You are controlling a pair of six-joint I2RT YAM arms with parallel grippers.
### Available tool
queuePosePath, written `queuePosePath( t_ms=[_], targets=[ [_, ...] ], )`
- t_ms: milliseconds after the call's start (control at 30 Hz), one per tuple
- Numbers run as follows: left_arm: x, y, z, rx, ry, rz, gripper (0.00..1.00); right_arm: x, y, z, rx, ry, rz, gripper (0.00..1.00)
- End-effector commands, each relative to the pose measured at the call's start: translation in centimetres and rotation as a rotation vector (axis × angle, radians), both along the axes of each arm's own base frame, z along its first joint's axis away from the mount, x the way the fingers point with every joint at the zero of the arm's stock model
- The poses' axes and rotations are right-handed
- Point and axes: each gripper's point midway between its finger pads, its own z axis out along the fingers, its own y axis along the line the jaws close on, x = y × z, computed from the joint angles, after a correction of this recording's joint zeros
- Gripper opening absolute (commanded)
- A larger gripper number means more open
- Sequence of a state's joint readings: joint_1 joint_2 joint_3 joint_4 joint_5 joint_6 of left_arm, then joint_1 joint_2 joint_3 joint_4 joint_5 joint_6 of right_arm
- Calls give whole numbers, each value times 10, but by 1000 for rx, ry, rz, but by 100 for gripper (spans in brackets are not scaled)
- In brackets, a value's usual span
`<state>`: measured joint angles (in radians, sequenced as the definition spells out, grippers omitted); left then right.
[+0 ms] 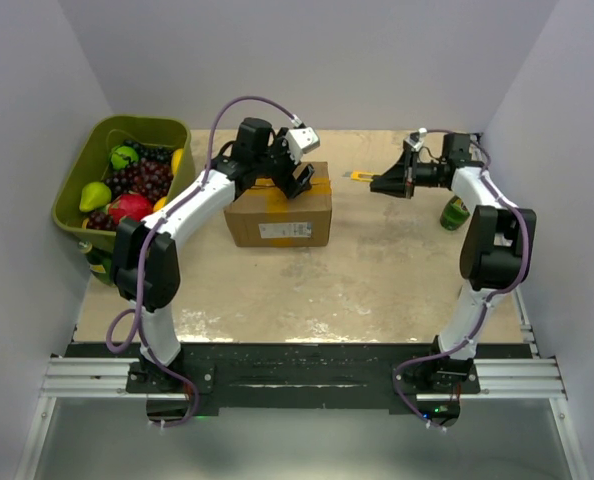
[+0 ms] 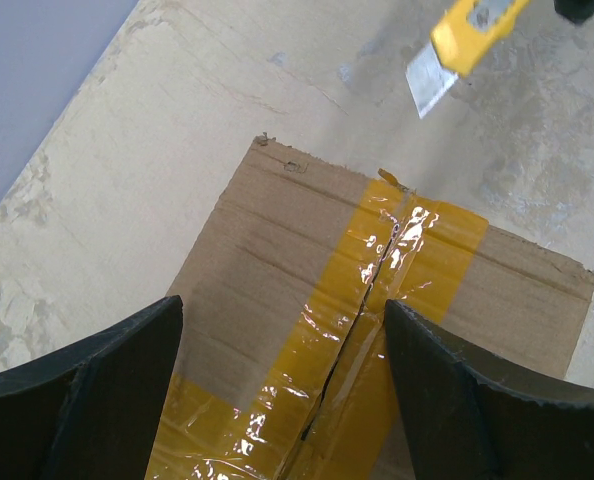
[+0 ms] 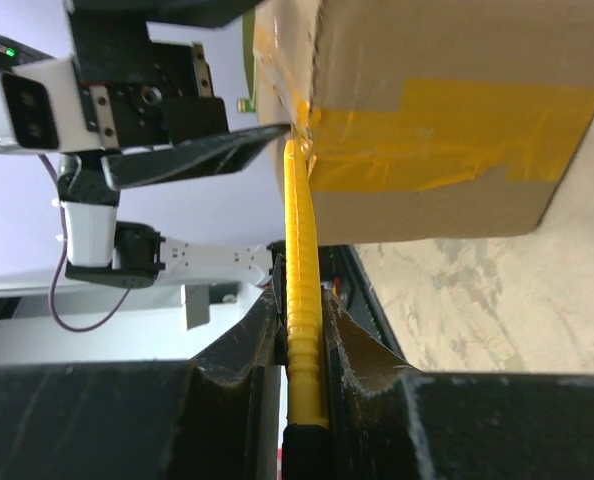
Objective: Unpack the express box
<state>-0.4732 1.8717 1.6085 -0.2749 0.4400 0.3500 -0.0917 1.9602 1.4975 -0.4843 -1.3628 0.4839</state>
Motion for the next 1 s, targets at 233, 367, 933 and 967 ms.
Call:
queuePosePath(
  t_ms=[233, 367, 933, 967],
  targets=[
    [-3, 5, -35, 57, 84, 20, 86, 3, 13, 13, -4, -60, 31, 0],
    [-2, 5, -36, 58, 85, 22, 86, 3, 18, 9, -7, -52, 41, 0],
    [-2, 6, -38, 60, 87, 23, 86, 0, 19, -6, -25, -16, 41, 0],
    [-1, 5, -37, 58, 88, 24, 86, -1, 20, -5, -23, -16, 44, 0]
  ],
)
